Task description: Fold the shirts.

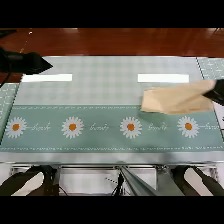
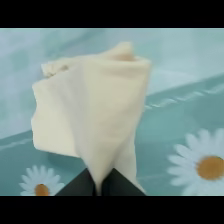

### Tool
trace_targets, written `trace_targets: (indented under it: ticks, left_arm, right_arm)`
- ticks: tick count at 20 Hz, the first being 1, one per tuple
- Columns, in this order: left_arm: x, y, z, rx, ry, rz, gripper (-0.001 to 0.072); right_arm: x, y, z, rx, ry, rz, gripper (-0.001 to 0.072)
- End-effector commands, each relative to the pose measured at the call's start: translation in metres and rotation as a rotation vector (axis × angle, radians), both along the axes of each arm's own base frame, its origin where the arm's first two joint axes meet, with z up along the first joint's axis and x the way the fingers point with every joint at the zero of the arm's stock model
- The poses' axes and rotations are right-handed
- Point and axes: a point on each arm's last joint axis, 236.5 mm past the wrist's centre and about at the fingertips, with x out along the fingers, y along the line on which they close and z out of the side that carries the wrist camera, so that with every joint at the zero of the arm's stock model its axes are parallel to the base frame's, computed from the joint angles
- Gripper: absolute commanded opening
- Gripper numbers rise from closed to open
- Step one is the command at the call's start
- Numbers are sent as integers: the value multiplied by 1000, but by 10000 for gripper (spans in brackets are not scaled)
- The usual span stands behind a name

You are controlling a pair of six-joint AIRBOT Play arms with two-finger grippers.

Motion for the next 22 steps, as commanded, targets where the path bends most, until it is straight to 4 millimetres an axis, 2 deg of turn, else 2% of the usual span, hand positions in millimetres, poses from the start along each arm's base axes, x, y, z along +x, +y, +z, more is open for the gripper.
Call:
trace_targets:
  ticks: [1,3,4,6,7,11,14,17,19,20,21,22]
  left_arm:
    - [16,3,-17,5,14,8,132]
    - [18,3,-32,24,32,-20,132]
    - [18,3,-40,34,41,-35,132]
    - [19,4,-51,47,54,-56,132]
    - [21,4,-55,51,60,-62,132]
    - [31,7,-58,51,42,-39,132]
    - [37,9,-55,51,18,-22,131]
    - [39,10,-54,51,9,-15,130]
    - [42,10,-53,51,0,-9,130]
    - [42,11,-52,51,-3,-7,130]
    - [43,11,-52,51,-3,-7,130]
    - [43,11,-52,51,-3,-6,130]
  right_arm:
    - [-116,-78,15,-157,275,-293,28]
    - [-177,-108,23,-258,398,-474,28]
    - [-203,-116,28,-299,446,-549,28]
    - [-244,-127,38,-339,506,-730,28]
    - [-257,-126,39,-328,526,-791,28]
    - [-285,-114,38,-259,592,-894,29]
    - [-306,-114,44,-308,653,-923,31]
    - [-323,-111,56,-382,684,-929,210]
    - [-339,-109,66,-435,711,-968,216]
    - [-344,-109,70,-460,716,-992,272]
    - [-346,-113,74,-489,701,-1010,378]
    - [-344,-119,76,-514,679,-1013,439]
